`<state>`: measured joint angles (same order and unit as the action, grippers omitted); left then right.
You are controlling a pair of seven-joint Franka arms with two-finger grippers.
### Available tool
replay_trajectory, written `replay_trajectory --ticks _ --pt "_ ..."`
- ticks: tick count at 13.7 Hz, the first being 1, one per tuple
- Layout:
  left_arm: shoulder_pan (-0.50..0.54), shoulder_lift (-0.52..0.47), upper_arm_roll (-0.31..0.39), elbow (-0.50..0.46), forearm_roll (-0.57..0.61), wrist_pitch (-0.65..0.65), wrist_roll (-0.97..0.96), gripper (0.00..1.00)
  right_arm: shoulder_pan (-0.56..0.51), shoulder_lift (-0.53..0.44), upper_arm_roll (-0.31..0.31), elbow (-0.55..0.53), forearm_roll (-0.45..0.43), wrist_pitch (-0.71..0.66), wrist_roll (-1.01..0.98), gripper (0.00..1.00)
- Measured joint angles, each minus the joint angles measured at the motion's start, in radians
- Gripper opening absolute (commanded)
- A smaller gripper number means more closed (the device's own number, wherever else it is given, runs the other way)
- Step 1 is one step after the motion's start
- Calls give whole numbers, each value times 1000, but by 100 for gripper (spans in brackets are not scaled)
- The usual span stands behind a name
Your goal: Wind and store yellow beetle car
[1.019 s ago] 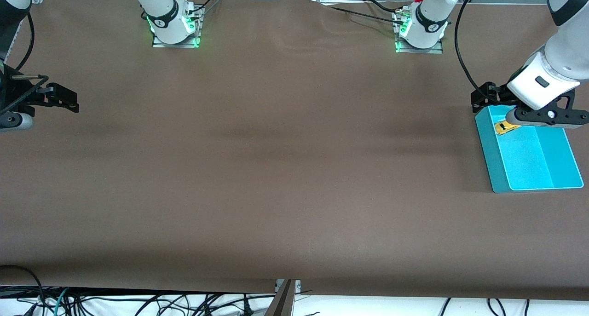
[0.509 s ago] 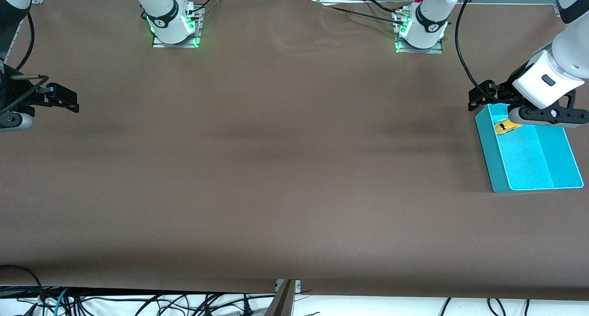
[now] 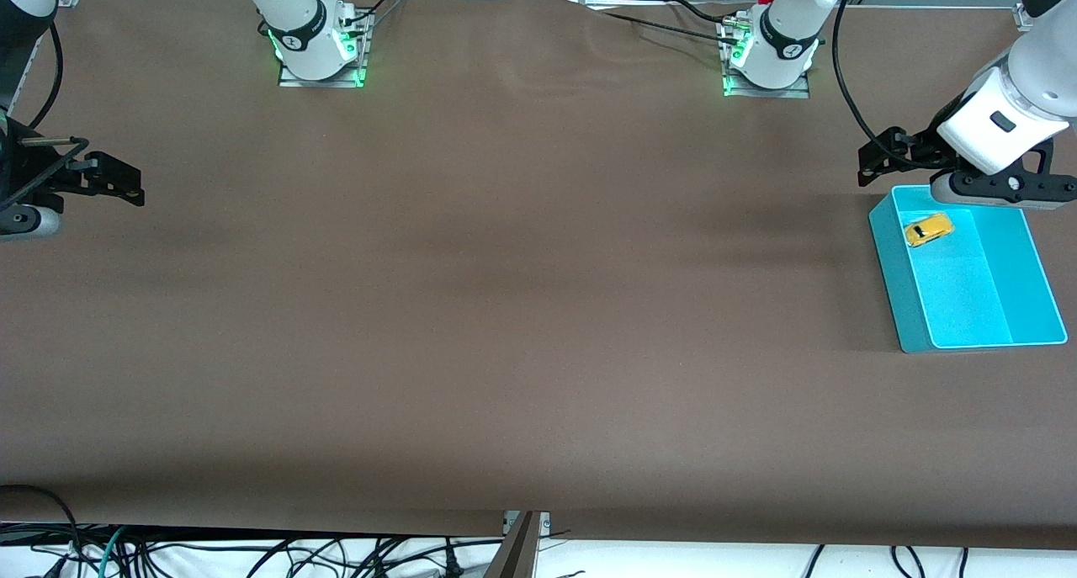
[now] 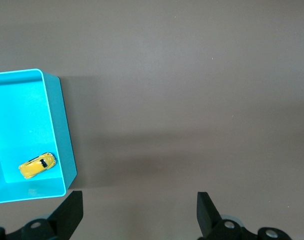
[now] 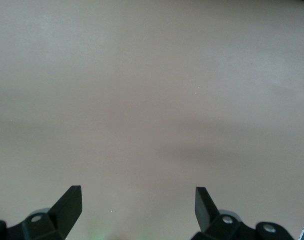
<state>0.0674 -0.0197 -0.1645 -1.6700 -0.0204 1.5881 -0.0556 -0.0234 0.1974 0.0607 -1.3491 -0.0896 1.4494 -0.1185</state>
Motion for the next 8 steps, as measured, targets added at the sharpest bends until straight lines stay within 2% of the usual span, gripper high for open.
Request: replay_trajectory --ticks 8 --pt "2 -1 2 -11 0 1 0 100 0 0 0 0 0 0 0 100"
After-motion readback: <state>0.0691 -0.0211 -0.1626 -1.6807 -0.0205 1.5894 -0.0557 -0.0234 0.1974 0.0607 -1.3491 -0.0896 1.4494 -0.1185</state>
